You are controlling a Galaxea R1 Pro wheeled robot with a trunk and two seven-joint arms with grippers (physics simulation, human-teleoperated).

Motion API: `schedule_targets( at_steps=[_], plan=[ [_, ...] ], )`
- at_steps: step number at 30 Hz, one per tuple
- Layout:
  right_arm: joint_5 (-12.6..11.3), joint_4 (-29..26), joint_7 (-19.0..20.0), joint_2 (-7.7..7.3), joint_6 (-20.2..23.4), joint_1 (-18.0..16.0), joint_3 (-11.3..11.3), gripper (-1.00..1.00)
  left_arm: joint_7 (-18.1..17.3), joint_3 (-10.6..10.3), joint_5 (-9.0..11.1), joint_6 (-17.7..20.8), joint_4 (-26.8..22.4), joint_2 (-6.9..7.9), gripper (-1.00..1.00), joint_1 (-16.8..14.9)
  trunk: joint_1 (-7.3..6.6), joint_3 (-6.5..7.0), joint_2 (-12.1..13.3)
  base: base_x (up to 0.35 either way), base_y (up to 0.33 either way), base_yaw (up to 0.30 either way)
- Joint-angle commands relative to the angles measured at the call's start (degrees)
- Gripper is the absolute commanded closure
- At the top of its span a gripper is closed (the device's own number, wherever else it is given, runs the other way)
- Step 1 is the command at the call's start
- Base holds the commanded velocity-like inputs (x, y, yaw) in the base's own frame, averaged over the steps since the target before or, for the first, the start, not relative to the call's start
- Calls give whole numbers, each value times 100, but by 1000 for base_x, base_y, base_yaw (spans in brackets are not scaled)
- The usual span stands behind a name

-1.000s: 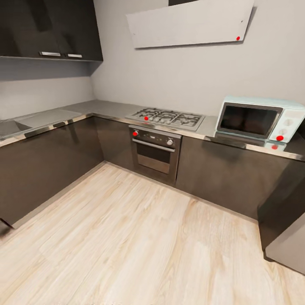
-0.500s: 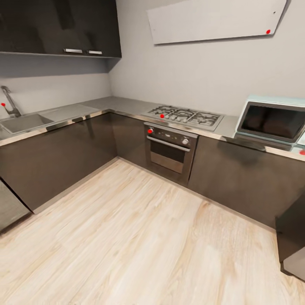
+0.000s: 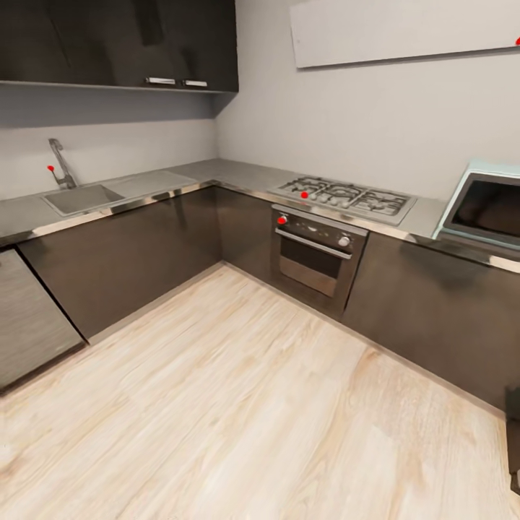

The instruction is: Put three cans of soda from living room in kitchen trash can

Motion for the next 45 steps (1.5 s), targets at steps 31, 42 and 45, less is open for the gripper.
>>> schedule_targets(
  at_steps=[31,42,45],
  plan=[
    [0,-6808,-11,343,5373,-1348,1350,-100,-1314,45,48,5223,-7484,415,-100,-197,0,-167,0,0,0,238],
    [296,-6824,-11,346,5373,-1597,1387,-100,-1316,46,26,5223,-8128,649,-100,-491,0,-222,0,0,0,244],
    [324,-6820,-11,336,5373,-1605,1373,-100,-1313,47,32,5223,-8170,697,-100,-572,0,-237,0,0,0,244]
  ],
)
